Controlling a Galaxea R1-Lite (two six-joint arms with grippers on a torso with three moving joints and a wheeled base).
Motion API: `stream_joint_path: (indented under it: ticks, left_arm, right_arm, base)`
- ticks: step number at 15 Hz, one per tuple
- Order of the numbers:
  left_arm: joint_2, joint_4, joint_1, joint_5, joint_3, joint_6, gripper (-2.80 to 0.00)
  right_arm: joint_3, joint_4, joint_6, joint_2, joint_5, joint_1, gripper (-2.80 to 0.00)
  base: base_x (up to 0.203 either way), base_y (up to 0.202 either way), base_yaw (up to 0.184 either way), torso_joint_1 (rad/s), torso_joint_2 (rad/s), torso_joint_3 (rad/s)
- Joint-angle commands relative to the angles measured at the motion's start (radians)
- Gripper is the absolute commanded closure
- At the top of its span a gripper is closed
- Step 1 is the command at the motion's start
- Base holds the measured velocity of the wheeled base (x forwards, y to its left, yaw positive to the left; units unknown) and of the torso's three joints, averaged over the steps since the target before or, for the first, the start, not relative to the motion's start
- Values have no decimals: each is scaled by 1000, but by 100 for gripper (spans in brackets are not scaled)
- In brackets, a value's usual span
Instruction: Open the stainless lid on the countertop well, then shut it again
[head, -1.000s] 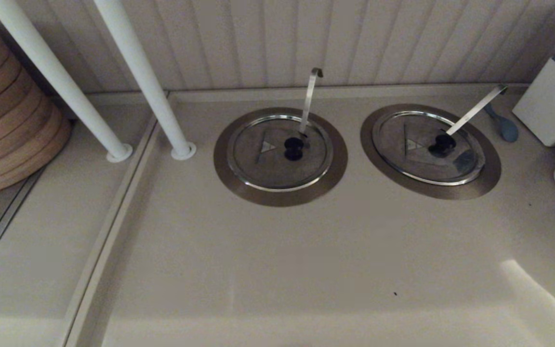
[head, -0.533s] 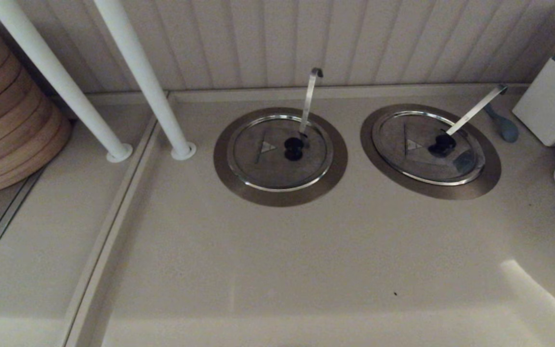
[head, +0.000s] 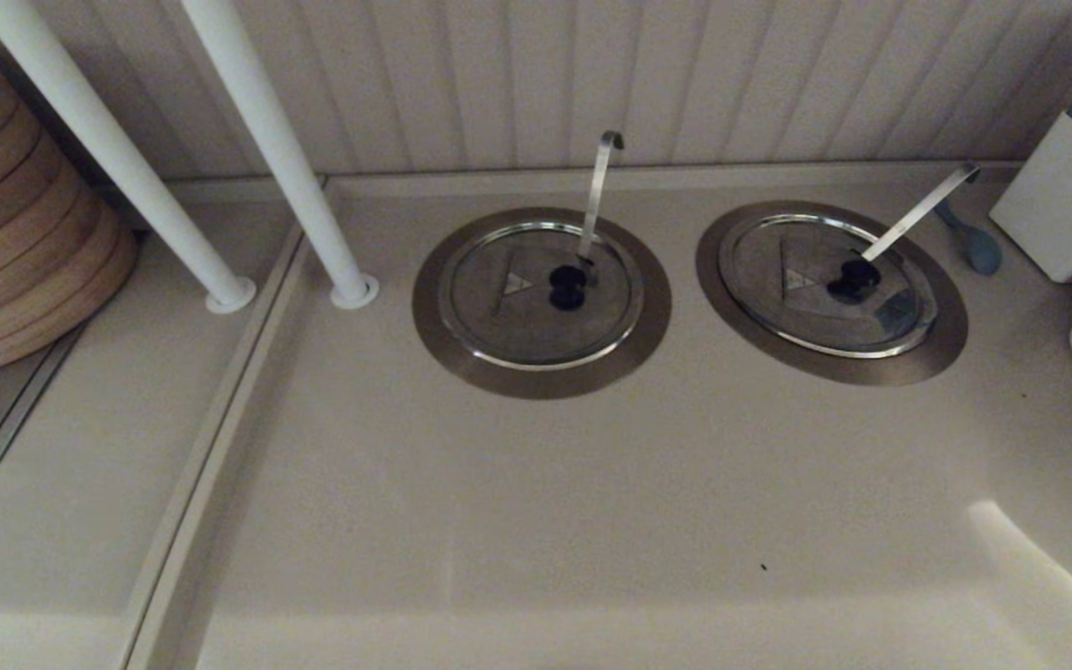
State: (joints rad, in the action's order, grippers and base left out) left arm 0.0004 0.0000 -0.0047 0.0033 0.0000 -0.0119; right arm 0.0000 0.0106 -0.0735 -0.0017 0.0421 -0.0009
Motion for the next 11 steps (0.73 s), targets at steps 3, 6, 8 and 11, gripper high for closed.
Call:
stream_joint_path:
  ticks: [3, 6, 8, 11]
  left_arm:
    - [1, 0, 0, 0, 0, 0, 0]
    - [1, 0, 0, 0, 0, 0, 0]
    - [1, 0, 0, 0, 0, 0, 0]
    - [1, 0, 0, 0, 0, 0, 0]
  right_arm:
    - [0, 0, 6, 3, -1, 1, 0]
    - [0, 3, 0, 3, 1, -1, 0]
    - [0, 1, -3, 3, 0, 0, 0]
    - [0, 0, -3, 3, -1, 1, 0]
  base:
    - [0, 0, 0, 0, 0, 0]
    - [0, 0, 0, 0, 0, 0]
    - [0, 0, 0, 0, 0, 0]
    - [0, 0, 0, 0, 0, 0]
